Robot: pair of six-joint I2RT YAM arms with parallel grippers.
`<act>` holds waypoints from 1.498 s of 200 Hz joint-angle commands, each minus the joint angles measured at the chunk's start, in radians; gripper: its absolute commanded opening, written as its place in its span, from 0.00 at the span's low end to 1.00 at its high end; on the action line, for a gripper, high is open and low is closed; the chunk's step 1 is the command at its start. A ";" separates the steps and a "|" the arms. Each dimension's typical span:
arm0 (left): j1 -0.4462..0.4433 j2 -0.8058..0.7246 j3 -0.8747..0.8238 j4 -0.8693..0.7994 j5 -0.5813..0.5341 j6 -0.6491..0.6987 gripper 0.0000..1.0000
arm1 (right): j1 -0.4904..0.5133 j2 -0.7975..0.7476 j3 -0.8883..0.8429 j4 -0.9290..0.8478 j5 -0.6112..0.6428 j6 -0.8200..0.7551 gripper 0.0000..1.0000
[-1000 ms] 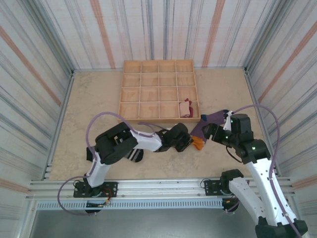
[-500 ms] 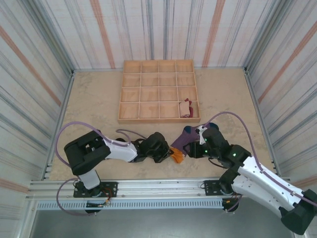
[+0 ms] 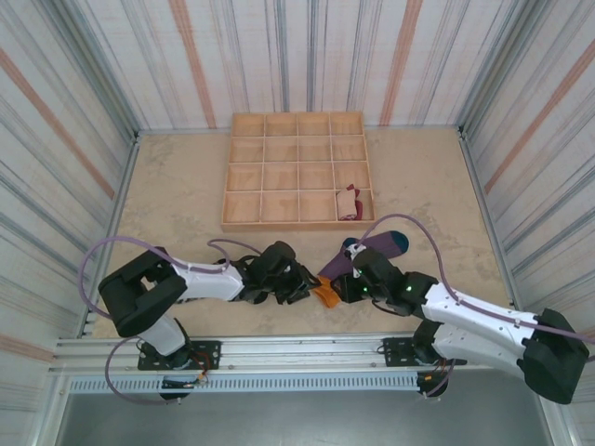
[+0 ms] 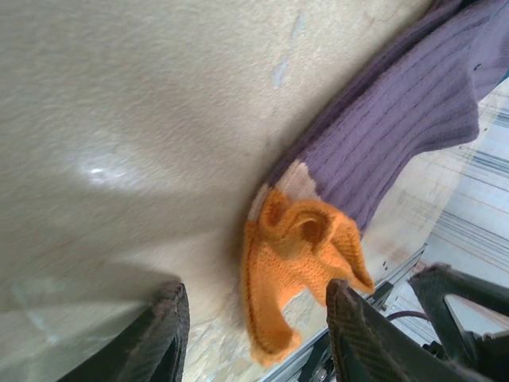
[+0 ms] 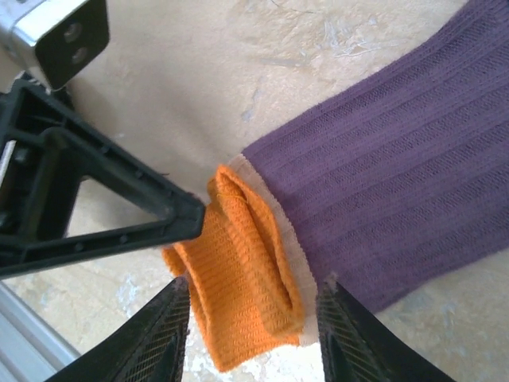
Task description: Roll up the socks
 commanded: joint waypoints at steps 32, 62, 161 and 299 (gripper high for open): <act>-0.009 -0.027 -0.011 -0.111 0.038 0.034 0.43 | 0.014 0.039 -0.024 0.063 0.058 -0.002 0.37; -0.010 -0.009 0.000 -0.097 0.033 0.027 0.36 | 0.017 -0.020 -0.061 0.055 0.054 0.000 0.37; 0.010 0.048 0.050 -0.042 0.072 -0.007 0.00 | 0.322 -0.022 -0.028 -0.054 0.341 -0.029 0.51; 0.077 -0.004 0.018 -0.090 0.190 0.036 0.00 | 0.596 0.532 0.177 -0.015 0.732 -0.082 0.35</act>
